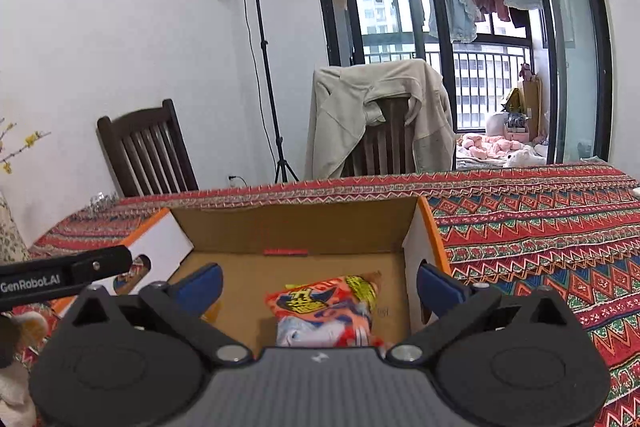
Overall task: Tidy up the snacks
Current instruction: 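Lower both held packets into the orange box and open both tools, then withdraw both tools from the box toward the remaining snacks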
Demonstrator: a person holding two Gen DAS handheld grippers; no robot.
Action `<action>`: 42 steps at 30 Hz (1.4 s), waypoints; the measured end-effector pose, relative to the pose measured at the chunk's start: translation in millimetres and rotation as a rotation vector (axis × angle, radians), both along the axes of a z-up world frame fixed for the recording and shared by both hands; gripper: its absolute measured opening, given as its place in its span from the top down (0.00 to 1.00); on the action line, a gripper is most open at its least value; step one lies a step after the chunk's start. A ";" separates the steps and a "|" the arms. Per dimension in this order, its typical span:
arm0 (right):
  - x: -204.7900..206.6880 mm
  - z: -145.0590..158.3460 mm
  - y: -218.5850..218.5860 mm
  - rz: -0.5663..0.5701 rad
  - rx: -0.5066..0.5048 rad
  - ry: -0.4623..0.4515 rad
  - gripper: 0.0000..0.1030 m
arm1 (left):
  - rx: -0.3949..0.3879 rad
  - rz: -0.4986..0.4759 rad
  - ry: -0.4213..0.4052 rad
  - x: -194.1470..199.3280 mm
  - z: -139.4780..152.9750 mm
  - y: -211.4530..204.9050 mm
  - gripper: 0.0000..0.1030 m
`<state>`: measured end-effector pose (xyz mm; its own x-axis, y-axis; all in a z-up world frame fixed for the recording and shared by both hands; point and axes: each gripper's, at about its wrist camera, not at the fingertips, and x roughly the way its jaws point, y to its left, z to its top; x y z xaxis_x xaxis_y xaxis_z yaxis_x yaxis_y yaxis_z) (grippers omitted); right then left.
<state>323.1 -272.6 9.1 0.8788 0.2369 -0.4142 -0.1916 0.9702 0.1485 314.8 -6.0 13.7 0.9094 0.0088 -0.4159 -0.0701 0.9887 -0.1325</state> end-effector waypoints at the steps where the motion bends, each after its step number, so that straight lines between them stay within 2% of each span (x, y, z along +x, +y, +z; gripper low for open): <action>1: -0.2 -0.1 -1.1 -0.005 0.003 0.000 0.00 | -0.003 -0.003 0.003 0.1 0.1 -0.1 0.00; 10: -3.1 2.2 -4.6 -0.025 0.000 0.006 0.00 | -0.021 0.016 0.031 2.8 4.9 0.1 0.00; 17: -21.9 21.2 1.8 -0.023 -0.026 -0.018 0.00 | -0.046 0.039 0.035 -9.5 24.1 5.6 0.00; 30: -86.3 36.5 3.9 -0.001 -0.068 -0.017 0.00 | -0.031 0.055 0.030 -77.4 37.4 16.0 0.00; 42: -146.4 22.0 -7.1 -0.001 -0.085 0.029 0.00 | -0.009 0.041 0.051 -132.6 24.7 20.6 0.00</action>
